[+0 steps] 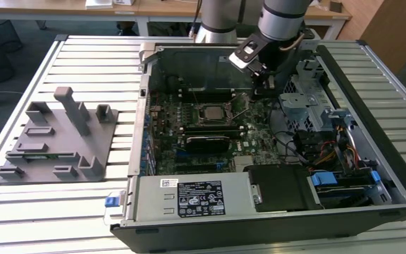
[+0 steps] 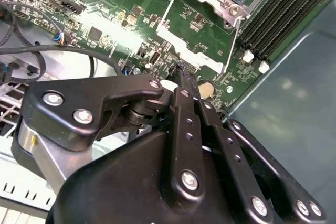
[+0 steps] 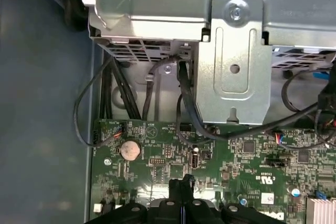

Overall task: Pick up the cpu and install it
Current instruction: 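Close the cpu cover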

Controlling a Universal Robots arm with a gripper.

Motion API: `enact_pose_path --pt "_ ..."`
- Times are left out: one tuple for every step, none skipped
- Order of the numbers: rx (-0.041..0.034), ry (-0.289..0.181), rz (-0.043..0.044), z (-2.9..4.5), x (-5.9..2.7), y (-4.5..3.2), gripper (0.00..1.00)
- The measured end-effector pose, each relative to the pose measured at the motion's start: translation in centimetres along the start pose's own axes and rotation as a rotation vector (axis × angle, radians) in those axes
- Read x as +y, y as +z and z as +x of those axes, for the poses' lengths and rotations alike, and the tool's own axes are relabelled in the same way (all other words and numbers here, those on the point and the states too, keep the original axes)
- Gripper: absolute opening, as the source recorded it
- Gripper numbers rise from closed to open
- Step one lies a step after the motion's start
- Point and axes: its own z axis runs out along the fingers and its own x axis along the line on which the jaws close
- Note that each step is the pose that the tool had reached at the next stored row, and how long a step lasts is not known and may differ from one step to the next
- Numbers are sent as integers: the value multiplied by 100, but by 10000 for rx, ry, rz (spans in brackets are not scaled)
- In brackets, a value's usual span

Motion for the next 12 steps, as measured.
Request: enact_pose_path --pt "0 -3 0 0 0 19 11" --pt "1 -5 0 0 0 36 11" --pt "4 -7 -1 0 1 52 11" --pt "7 -9 -1 0 0 62 11" --pt "13 -9 0 0 -3 69 11" --pt "21 -9 0 0 -11 73 11" --pt "25 -9 -1 1 -25 75 11" --pt "27 -9 -1 1 -45 76 11" --pt "28 -9 0 2 -67 78 11" --pt "30 -9 -1 5 -143 80 11" --pt "30 -8 -2 6 -171 80 11" --pt "31 -8 -1 7 -197 80 11"
